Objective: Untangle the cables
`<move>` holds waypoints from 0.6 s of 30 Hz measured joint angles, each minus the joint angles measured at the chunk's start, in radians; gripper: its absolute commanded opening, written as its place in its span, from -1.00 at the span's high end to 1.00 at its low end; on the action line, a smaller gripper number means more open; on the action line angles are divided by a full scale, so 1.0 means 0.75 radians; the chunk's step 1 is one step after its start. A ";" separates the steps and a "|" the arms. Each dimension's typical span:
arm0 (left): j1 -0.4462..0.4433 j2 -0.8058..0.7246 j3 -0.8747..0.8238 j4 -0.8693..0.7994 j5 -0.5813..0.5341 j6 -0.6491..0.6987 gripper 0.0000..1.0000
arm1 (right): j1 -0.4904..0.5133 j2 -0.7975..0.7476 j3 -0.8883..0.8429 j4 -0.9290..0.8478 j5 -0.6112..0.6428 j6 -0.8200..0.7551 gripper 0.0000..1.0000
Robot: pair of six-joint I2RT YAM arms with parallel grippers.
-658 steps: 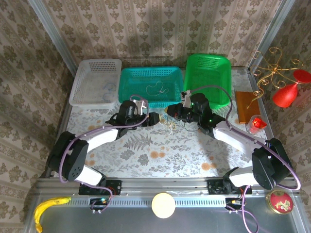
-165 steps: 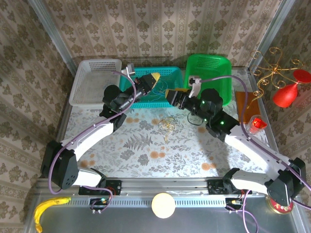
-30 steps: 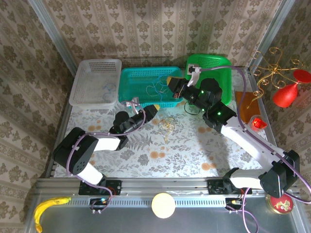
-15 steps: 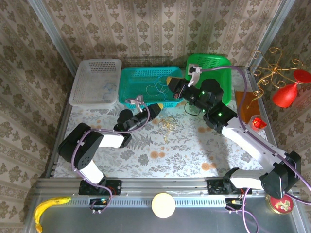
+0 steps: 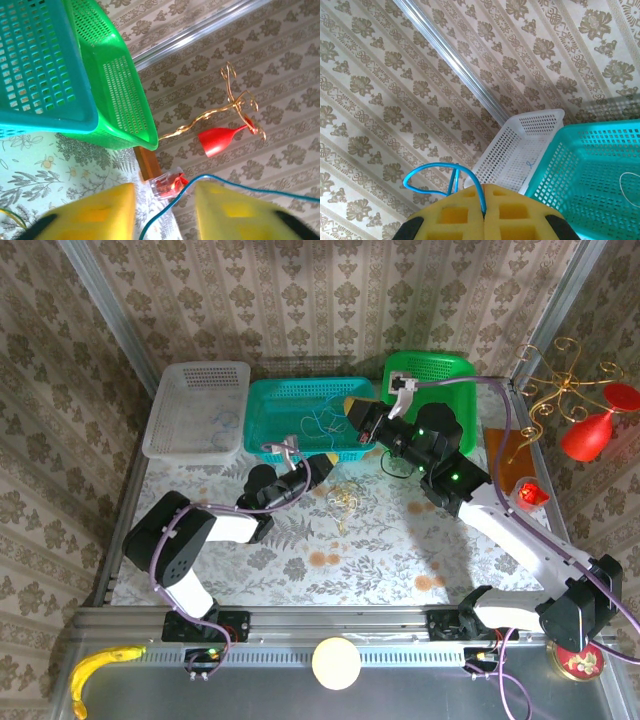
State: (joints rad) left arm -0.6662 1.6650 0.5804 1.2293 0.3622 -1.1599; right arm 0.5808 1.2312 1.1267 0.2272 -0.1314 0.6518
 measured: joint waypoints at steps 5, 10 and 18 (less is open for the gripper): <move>0.027 0.003 0.002 0.006 0.008 0.001 1.00 | -0.002 -0.034 -0.019 -0.015 0.006 -0.008 1.00; 0.188 -0.125 0.009 -0.058 0.030 -0.026 1.00 | -0.035 -0.105 -0.121 -0.065 0.035 -0.060 1.00; 0.450 -0.473 0.473 -0.503 0.141 0.052 1.00 | -0.067 -0.092 -0.381 -0.208 0.066 -0.138 1.00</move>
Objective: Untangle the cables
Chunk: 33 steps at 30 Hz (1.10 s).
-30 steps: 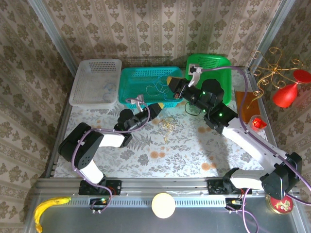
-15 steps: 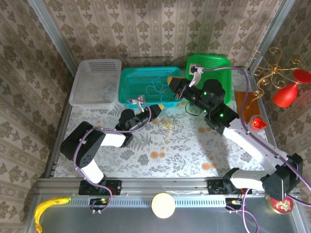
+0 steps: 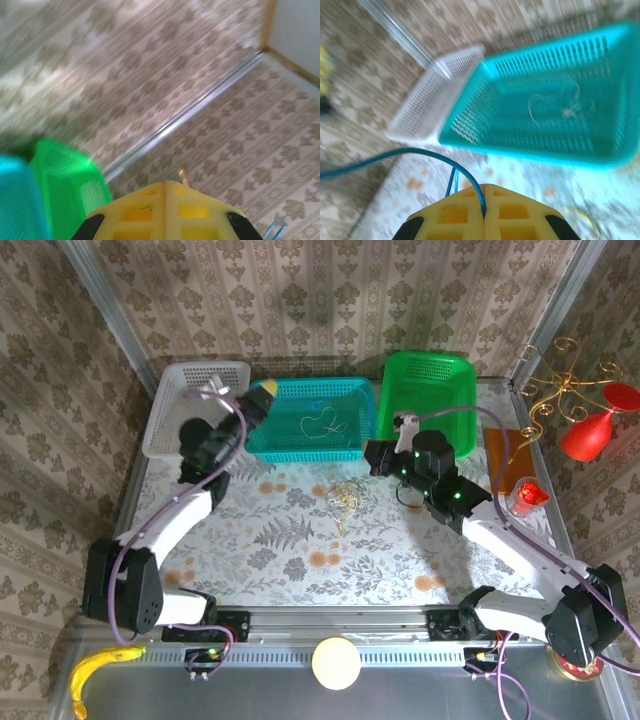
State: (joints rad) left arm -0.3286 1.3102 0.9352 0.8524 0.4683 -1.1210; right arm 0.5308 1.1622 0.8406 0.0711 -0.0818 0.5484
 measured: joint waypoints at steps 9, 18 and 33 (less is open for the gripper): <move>0.026 0.001 0.397 -0.256 0.126 0.076 1.00 | 0.077 0.065 -0.155 -0.059 -0.002 0.007 1.00; 0.130 0.133 0.685 -0.422 0.160 0.078 1.00 | 0.098 0.083 -0.234 -0.002 -0.001 0.042 1.00; 0.171 0.201 0.927 -0.507 0.205 0.091 1.00 | 0.136 0.132 -0.205 0.109 -0.043 0.071 0.64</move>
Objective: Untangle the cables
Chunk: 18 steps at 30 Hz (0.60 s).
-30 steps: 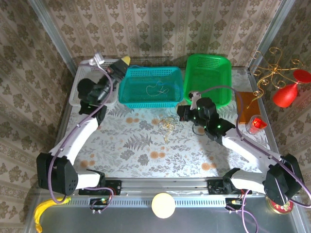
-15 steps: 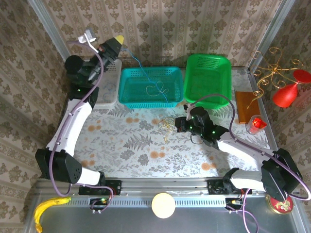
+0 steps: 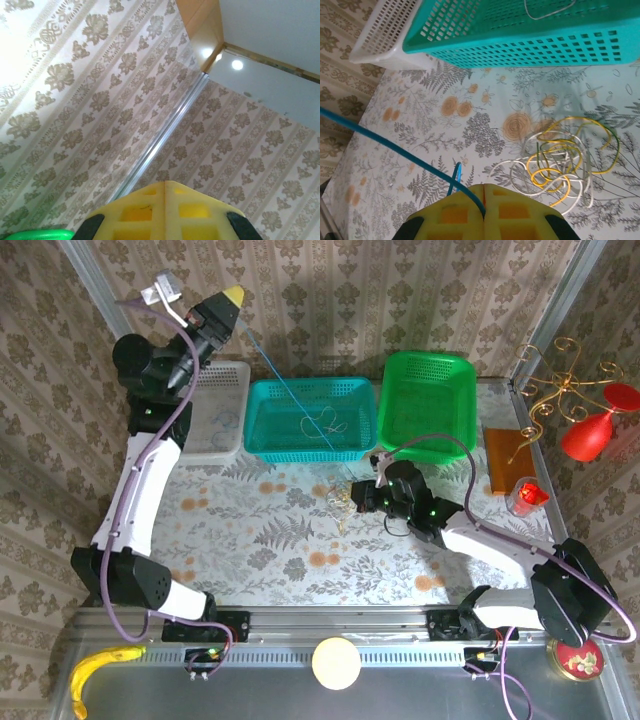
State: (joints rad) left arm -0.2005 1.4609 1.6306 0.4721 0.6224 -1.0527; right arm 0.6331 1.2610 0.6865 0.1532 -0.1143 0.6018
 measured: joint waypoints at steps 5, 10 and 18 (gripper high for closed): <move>0.097 0.057 0.102 -0.008 -0.002 0.000 1.00 | 0.000 0.004 0.070 -0.040 -0.065 -0.051 -0.15; 0.237 0.063 0.154 0.018 -0.011 0.000 1.00 | -0.002 0.002 0.133 -0.093 -0.122 -0.097 -0.35; 0.488 0.123 0.163 0.121 -0.032 -0.023 1.00 | -0.039 -0.042 0.163 -0.166 -0.163 -0.112 -0.41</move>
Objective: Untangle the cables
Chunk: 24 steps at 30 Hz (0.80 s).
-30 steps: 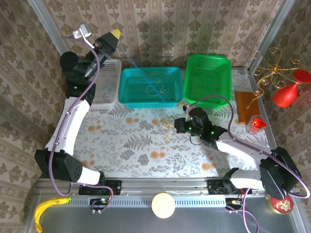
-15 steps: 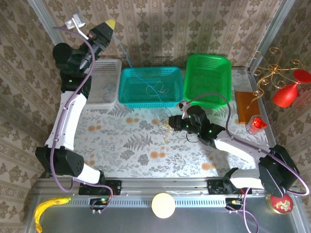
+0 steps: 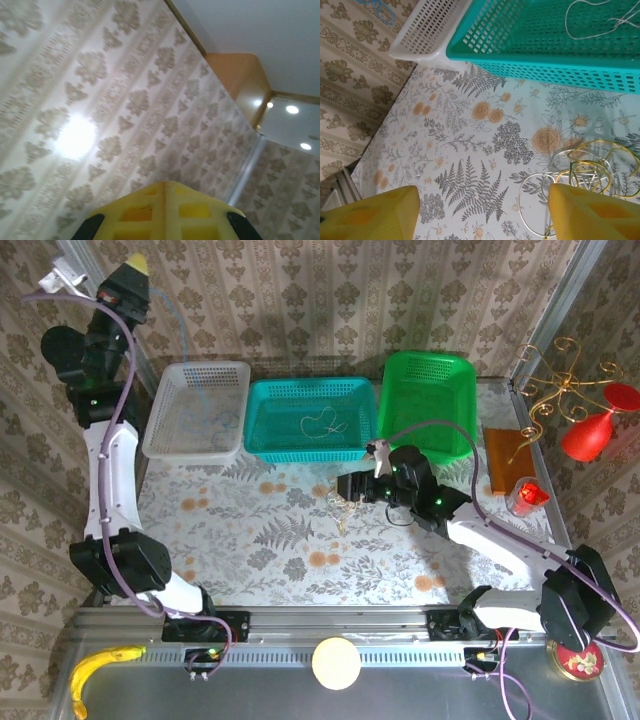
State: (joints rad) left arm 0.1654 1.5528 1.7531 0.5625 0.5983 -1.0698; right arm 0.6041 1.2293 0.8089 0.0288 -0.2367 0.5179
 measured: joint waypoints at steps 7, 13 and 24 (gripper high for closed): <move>0.158 0.146 0.002 0.073 -0.016 -0.035 1.00 | -0.008 -0.015 0.052 -0.050 -0.006 -0.011 -0.42; 0.224 0.250 0.003 0.095 -0.031 -0.027 1.00 | -0.015 -0.029 0.055 -0.083 -0.005 -0.021 -0.42; 0.175 0.305 -0.152 -0.028 -0.014 0.254 0.35 | -0.057 -0.096 0.055 -0.121 0.025 -0.019 -0.42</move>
State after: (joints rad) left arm 0.2970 1.7813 1.6394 0.5411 0.5880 -0.8795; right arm 0.5610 1.1572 0.8501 -0.0616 -0.2176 0.5037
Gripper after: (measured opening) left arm 0.093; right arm 0.710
